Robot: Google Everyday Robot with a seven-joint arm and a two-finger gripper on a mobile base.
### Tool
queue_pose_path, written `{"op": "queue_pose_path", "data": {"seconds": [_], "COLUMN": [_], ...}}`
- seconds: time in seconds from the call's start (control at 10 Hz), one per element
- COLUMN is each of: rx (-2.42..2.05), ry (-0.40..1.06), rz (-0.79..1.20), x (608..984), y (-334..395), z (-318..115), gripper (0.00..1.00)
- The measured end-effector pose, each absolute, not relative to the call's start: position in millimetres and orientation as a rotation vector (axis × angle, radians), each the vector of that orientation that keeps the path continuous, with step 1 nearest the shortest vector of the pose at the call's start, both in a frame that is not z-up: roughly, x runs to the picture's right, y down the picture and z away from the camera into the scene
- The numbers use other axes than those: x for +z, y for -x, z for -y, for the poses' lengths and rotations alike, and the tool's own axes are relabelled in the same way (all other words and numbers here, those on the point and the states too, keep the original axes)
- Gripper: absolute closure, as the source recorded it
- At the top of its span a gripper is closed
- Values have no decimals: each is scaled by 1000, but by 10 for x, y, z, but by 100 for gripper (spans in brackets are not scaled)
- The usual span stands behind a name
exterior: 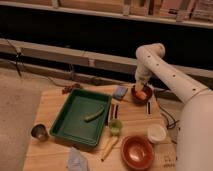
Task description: Place fork in paper cup
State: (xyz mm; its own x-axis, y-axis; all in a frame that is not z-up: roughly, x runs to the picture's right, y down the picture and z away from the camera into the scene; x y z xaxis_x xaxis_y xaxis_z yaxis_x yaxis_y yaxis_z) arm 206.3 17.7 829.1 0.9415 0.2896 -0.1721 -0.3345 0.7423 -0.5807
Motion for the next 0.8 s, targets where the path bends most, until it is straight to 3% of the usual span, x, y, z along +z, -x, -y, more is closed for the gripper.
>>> {"op": "queue_pose_path", "data": {"seconds": [0.5,0.8], "rx": [302,307], "ry": [671,691], "rz": [-33,-12], "x": [7632,7446], "y": [-1871,-1887], "z": [-694,-871], "gripper": [100,100]}}
